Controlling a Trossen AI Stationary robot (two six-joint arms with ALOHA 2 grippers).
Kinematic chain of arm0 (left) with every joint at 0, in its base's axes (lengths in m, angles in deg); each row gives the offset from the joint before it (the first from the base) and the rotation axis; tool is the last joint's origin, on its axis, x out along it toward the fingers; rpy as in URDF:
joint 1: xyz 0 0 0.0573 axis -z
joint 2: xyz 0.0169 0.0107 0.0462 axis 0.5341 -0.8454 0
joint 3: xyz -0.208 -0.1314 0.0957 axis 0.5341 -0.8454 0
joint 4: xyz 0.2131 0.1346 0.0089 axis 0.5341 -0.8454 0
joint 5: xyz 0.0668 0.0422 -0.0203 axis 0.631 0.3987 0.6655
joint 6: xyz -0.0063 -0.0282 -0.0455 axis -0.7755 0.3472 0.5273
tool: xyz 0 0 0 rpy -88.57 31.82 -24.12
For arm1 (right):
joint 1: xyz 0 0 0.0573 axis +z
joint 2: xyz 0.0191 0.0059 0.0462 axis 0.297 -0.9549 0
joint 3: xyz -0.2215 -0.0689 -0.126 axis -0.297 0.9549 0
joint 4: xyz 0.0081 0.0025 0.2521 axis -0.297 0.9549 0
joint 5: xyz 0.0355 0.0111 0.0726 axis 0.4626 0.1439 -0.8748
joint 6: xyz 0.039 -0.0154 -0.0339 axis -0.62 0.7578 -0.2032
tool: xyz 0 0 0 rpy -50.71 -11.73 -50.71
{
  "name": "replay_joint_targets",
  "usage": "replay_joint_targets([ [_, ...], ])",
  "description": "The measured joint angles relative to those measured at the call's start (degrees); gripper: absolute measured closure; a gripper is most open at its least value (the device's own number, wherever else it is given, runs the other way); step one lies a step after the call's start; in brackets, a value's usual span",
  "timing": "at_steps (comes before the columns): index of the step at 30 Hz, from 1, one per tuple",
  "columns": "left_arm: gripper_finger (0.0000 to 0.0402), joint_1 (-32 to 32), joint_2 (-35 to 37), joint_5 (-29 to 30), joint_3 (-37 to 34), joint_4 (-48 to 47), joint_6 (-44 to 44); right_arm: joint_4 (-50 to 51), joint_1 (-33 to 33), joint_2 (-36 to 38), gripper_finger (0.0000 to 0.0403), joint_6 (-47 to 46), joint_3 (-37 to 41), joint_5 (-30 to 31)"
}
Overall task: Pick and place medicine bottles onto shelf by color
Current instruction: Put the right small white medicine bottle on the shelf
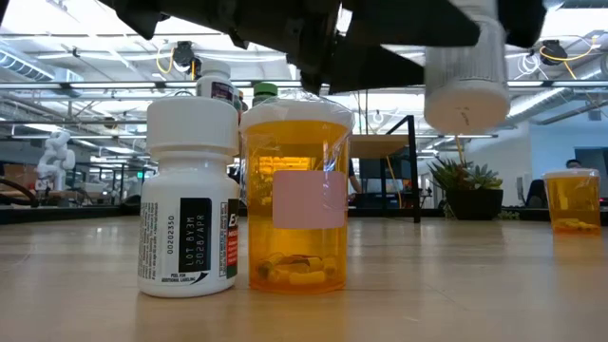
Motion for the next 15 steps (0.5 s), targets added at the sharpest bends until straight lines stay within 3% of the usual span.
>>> replay_joint_targets([
  [4,0.0068,0.0,0.0,5.1,0.0,-1.7,0.8,-1.1,-0.8,0.0,0.02,1.0,0.0,-0.4],
  [15,0.0069,-0.9,0.0,5.8,0.0,-1.8,7.2,-6.6,-0.7,0.0,0.02,1.3,2.3,5.4],
])
